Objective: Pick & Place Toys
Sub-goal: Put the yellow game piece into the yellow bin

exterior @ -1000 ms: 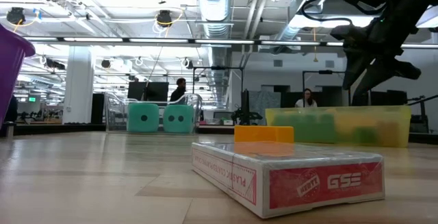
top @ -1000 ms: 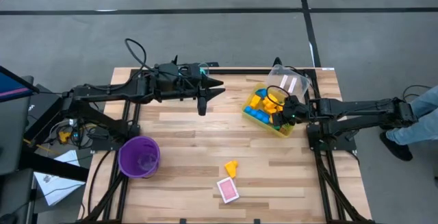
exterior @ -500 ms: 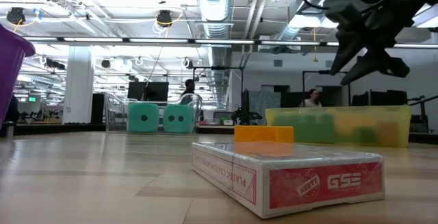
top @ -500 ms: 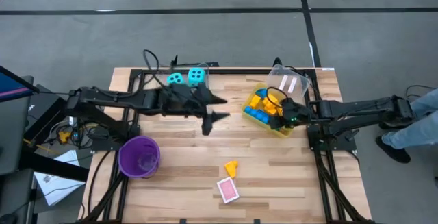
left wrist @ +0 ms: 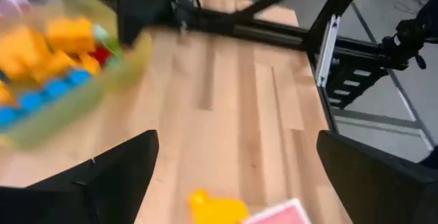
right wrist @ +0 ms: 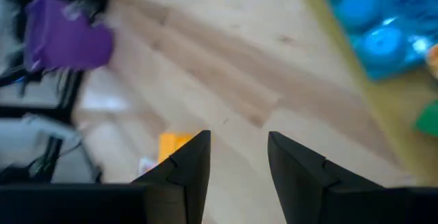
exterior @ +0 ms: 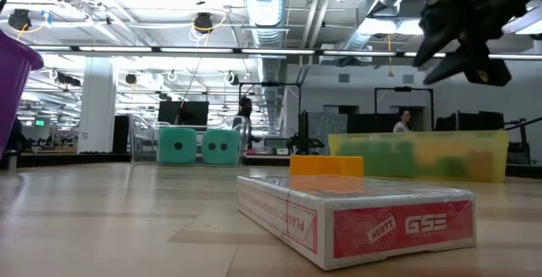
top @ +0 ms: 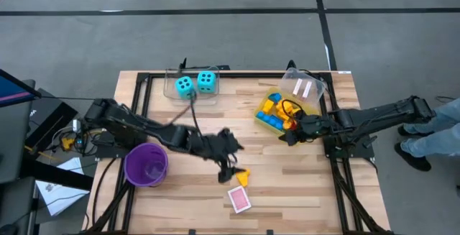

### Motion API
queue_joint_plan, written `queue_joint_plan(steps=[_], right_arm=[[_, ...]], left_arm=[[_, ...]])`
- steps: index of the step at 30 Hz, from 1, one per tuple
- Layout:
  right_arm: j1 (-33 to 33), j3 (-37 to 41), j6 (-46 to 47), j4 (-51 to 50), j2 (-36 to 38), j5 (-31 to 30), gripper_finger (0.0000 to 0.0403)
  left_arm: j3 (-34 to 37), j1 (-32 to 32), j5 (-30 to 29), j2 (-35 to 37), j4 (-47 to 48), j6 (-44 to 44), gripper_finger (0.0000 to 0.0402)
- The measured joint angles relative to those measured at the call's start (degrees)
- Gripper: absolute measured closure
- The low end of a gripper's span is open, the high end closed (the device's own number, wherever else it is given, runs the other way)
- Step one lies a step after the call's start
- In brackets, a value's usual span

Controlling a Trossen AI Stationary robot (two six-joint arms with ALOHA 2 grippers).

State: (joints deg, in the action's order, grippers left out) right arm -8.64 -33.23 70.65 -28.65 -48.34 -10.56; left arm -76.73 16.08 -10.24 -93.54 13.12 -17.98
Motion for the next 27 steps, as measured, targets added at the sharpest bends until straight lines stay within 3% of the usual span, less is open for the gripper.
queue_joint_plan(steps=[7,14,20,27], right_arm=[[-3.61,-0.01,-5.16,4.49,3.2,3.24,0.0264],[-6.08,0.06,-10.4,7.05,5.66,4.36,0.0264],[-7.52,0.03,-13.57,7.62,7.46,4.83,0.0266],[-7.52,0.0,-14.29,7.47,7.63,6.27,0.0266]], left_arm=[[-0.04,6.44,-5.38,-8.76,-1.65,-12.52,0.0007],[-0.28,10.06,-16.62,-17.14,-1.61,-20.67,0.0004],[-2.81,9.46,-19.52,-23.02,-0.72,-15.47,0.0004],[-3.87,9.35,-19.54,-25.59,2.17,-15.5,0.0005]])
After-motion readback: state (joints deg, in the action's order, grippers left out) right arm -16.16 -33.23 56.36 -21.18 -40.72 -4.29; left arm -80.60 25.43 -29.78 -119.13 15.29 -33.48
